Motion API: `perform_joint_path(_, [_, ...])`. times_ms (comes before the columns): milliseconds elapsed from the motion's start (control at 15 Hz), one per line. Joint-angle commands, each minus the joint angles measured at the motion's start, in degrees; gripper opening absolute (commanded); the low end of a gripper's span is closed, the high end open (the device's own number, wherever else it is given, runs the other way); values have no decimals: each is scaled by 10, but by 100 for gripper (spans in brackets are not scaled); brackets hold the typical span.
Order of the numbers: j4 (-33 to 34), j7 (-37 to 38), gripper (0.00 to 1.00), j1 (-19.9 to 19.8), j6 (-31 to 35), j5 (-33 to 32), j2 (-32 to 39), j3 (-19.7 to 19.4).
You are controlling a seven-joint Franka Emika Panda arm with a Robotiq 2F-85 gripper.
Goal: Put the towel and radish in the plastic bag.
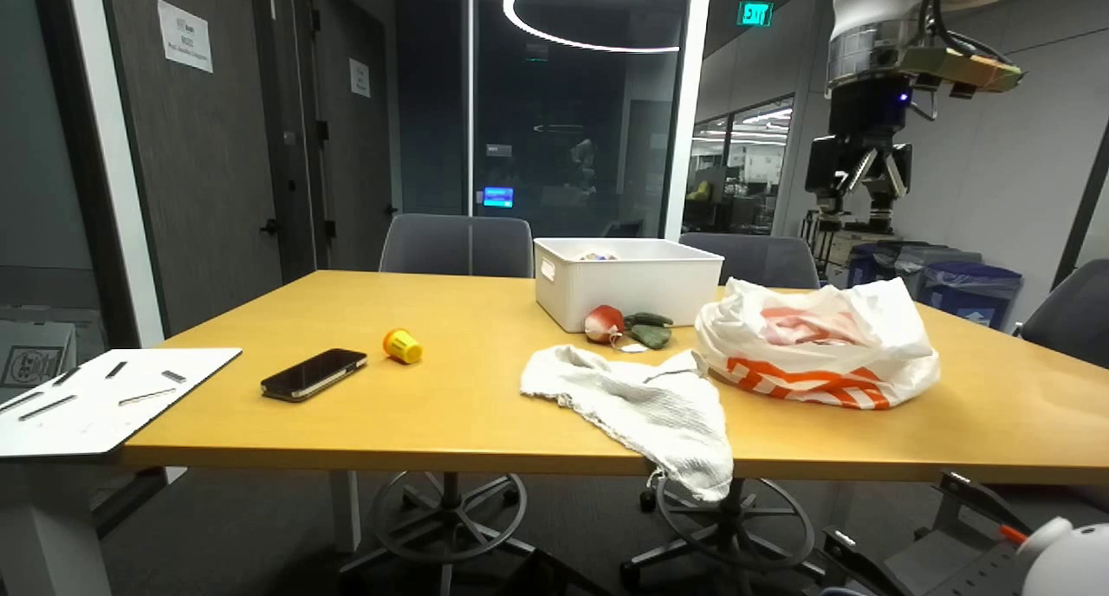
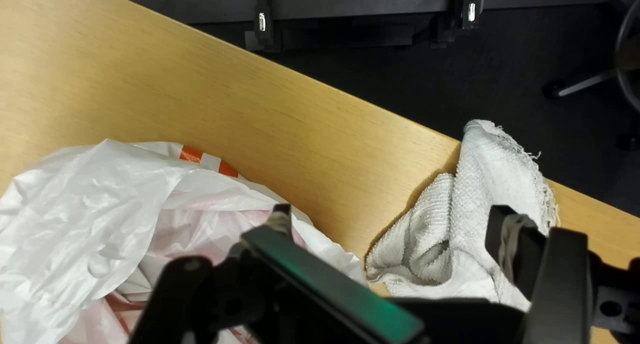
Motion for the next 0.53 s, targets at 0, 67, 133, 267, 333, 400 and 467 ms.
perform_joint_path(0, [30,1,100,1,26,-30,42,24])
perform_joint_path(67, [52,4,100,4,38,-53,68,40])
perform_joint_path(133, [72,12,100,6,54,-77,92,56])
perform_joint_path(267, [117,15,100,17,93,-115,152,84])
perform_joint_path(333, [134,9,100,22,124,-130,178,92])
perform_joint_path(400, [153,-1,100,28,155,-142,209,98])
perform_joint_path(467, [170,-15,100,37,195,-140,242,98])
